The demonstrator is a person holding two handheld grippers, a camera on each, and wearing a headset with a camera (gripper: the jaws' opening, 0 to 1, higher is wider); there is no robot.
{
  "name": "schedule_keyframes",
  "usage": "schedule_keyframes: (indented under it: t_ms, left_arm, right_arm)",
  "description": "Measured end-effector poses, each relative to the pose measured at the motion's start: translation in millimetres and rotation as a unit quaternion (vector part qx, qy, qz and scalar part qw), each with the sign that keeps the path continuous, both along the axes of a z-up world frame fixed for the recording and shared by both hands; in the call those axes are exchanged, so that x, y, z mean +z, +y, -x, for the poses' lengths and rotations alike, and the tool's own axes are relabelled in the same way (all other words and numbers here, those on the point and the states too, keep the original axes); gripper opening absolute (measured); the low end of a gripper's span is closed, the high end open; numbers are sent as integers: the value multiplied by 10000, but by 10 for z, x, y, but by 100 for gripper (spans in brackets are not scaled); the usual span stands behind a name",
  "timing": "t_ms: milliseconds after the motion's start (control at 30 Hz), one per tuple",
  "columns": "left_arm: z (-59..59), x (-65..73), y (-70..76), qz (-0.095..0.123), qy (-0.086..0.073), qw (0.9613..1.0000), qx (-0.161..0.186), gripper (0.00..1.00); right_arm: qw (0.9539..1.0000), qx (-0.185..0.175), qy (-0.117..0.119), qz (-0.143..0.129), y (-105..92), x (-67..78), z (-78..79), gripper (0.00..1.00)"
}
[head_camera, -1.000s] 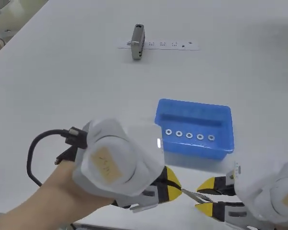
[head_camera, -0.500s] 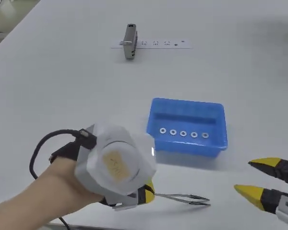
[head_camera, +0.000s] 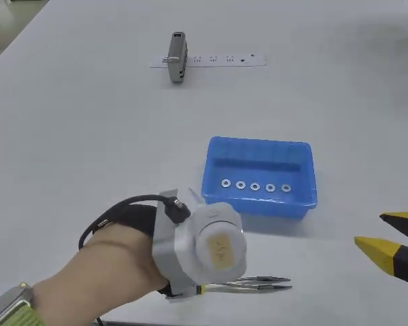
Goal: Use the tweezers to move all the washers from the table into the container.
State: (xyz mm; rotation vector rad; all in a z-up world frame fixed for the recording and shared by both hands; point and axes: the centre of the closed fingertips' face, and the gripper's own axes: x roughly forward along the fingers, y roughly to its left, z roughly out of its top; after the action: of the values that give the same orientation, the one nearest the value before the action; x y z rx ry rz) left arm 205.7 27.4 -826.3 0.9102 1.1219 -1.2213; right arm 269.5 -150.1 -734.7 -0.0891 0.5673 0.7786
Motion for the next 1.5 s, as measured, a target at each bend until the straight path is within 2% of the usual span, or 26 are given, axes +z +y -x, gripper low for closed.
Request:
schedule_keyframes:
  t_ms: [100,333,433,500,600,700,767,800,867,933,967,1000,1033,1067,1100,1167,1200,1233,1267,1300,1333,1367,1433,1467,1500]
  left_arm:
    - [11,-26,18,-159,31,9998,-69,0]
    - [17,-55,62,-332,-109,9992,-205,0]
    - [2,-29,82,-214,-167,9996,-57,2]
    - [10,7,82,1,-153,9997,165,6]
    - [-9,94,122,277,-269,9980,509,14]
    - [-10,199,178,594,-338,9931,954,23]
    - [-27,278,233,830,-460,9872,1283,28]
    - [-32,324,273,965,-532,9825,1499,30]
    - [-48,387,333,1127,-677,9760,1734,35]
    - [-58,470,406,1349,-854,9655,2059,41]
    - [-62,524,444,1505,-927,9572,2292,44]
    - [-68,567,470,1624,-994,9512,2428,46]
    - [-83,643,504,1812,-1121,9415,2612,48]
    - [-95,697,527,1942,-1208,9343,2734,49]
    - [-118,775,553,2134,-1339,9228,2915,50]
    - [-155,890,591,2401,-1527,9049,3166,54]
    - [-171,971,609,2606,-1622,8920,3320,56]
    - [-189,1033,618,2748,-1709,8823,3418,59]
    - [-213,1128,630,2976,-1829,8668,3557,61]
    - [-220,1179,632,3117,-1852,8573,3654,63]
    - [-238,1270,641,3339,-1929,8414,3786,64]
    - [-260,1336,651,3474,-2035,8307,3844,65]
    - [-280,1447,663,3719,-2185,8127,3918,67]
    - [-289,1518,673,3890,-2262,7998,3973,68]
    - [-294,1549,678,3947,-2313,7947,3990,70]
  right_arm:
    - [10000,-37,-13,-46,-2,16,-6,30]
    - [9999,-101,-56,-120,-57,61,-2,31]
    - [9997,-149,-75,-154,-72,76,-5,31]
    - [9997,-160,-95,-185,-70,91,-9,32]
    - [9996,-159,-127,-198,-63,108,-14,34]
    - [9994,-169,-183,-237,-50,136,-27,38]
    - [9994,-150,-199,-239,-39,149,-28,40]
    - [9994,-134,-216,-235,-32,158,-27,41]
    - [9994,-109,-265,-217,-15,193,-24,44]
    - [9992,-97,-325,-199,-7,237,-19,47]
    - [9991,-96,-372,-190,-5,267,-17,49]
    - [9990,-91,-395,-185,-4,286,-12,51]
    - [9989,-85,-424,-175,-4,302,-7,53]
    - [9988,-82,-463,-143,-7,321,-1,55]
    - [9988,-77,-477,-127,-10,332,4,56]
    - [9985,-69,-534,-130,-18,376,18,58]
    - [9983,-65,-567,-151,-19,407,25,59]
    - [9980,-61,-605,-163,-20,430,28,60]
    - [9977,-60,-652,-176,-20,456,30,61]
    - [9973,-76,-704,-182,-24,482,29,62]
    - [9971,-90,-733,-183,-25,498,27,63]
    - [9968,-122,-763,-182,-31,517,24,65]
    - [9963,-184,-823,-181,-42,554,22,68]
    - [9961,-215,-842,-183,-49,569,21,68]
    - [9958,-253,-861,-201,-56,592,21,69]
